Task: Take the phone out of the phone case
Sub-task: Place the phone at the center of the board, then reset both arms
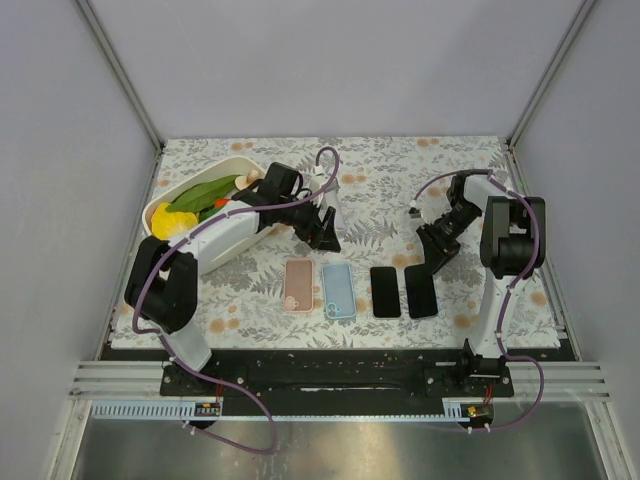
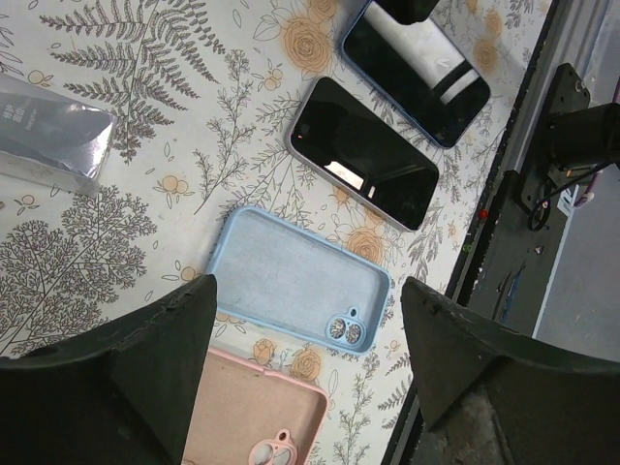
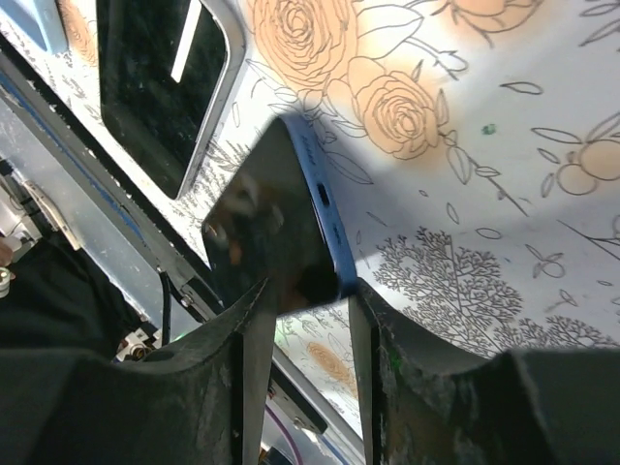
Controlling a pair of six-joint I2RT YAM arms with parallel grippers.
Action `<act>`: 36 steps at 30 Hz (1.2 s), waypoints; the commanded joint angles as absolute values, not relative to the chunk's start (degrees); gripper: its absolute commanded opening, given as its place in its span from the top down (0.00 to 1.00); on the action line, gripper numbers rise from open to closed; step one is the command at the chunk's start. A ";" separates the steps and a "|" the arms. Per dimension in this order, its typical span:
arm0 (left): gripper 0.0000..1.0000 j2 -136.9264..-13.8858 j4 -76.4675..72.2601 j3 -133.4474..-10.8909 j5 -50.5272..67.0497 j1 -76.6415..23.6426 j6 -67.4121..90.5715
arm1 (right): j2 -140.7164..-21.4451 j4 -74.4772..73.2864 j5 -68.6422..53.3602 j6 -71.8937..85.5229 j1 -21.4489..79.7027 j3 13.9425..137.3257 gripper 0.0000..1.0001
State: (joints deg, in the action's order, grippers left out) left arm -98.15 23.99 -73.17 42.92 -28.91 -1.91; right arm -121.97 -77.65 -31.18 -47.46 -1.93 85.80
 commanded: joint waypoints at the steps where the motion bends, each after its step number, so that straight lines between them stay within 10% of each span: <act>1: 0.20 -95.01 23.11 -74.88 45.26 -28.92 -2.11 | -122.52 -79.54 -28.66 -45.00 -2.28 88.50 0.56; 13: 0.18 -93.17 23.03 -72.69 43.69 -28.83 -3.86 | -119.10 -76.56 -28.04 -42.28 -2.20 86.84 0.53; 27: 0.03 -84.38 20.22 -68.29 32.88 -21.02 -2.64 | -97.05 -61.89 -23.29 -33.50 -2.20 78.58 0.03; 36: 0.01 -71.82 16.35 -60.65 23.48 -15.39 -3.34 | -82.55 -51.34 -20.57 -26.81 -2.20 71.46 0.00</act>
